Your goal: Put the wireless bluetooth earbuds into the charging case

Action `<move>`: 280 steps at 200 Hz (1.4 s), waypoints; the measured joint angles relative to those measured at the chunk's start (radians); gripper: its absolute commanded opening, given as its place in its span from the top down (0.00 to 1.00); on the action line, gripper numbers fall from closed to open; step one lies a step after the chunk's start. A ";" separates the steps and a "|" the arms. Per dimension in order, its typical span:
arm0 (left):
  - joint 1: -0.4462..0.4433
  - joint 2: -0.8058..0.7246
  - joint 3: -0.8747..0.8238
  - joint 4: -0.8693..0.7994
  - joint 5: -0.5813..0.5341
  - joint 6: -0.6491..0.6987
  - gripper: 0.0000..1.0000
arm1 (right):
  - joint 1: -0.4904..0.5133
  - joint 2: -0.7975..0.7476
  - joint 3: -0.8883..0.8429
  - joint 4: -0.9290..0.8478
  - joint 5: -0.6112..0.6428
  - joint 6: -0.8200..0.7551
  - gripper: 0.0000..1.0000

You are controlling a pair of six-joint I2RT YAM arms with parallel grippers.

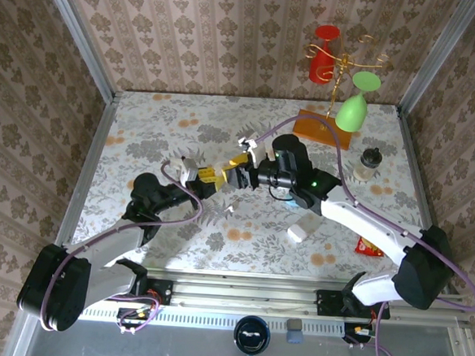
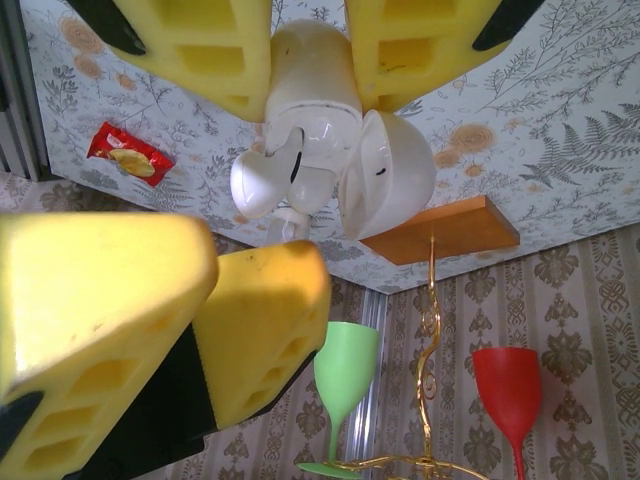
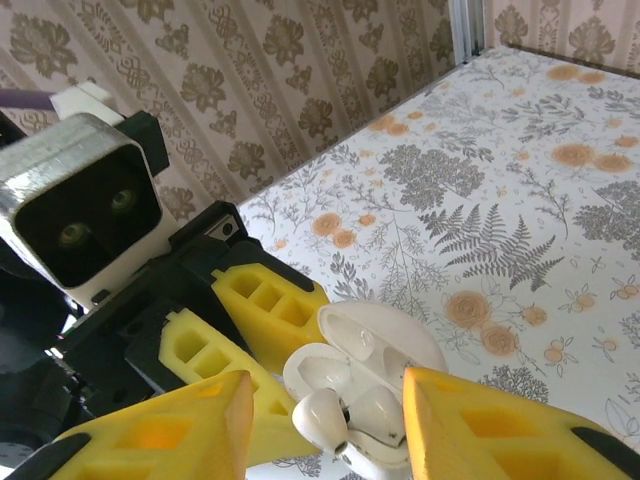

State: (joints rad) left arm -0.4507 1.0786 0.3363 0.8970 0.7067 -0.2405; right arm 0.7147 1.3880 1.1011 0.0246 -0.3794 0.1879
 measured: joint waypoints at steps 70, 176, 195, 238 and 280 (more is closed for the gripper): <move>0.000 0.000 0.000 0.026 0.011 -0.003 0.97 | -0.051 -0.034 -0.032 0.013 0.008 0.035 0.53; 0.000 0.009 0.000 0.034 0.018 -0.011 0.97 | -0.042 0.014 -0.029 -0.008 -0.040 0.017 0.41; 0.001 0.017 0.000 0.028 0.018 -0.011 0.97 | -0.040 0.029 -0.028 -0.008 -0.048 0.016 0.40; 0.001 0.020 0.000 0.024 0.019 -0.011 0.97 | -0.036 0.041 -0.023 -0.010 -0.054 0.013 0.39; 0.001 0.020 0.000 0.024 0.019 -0.011 0.97 | -0.035 0.053 -0.003 -0.030 -0.054 0.002 0.36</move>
State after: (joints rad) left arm -0.4500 1.0985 0.3363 0.9215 0.7254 -0.2520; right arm 0.6800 1.4414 1.0977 -0.0051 -0.4335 0.1902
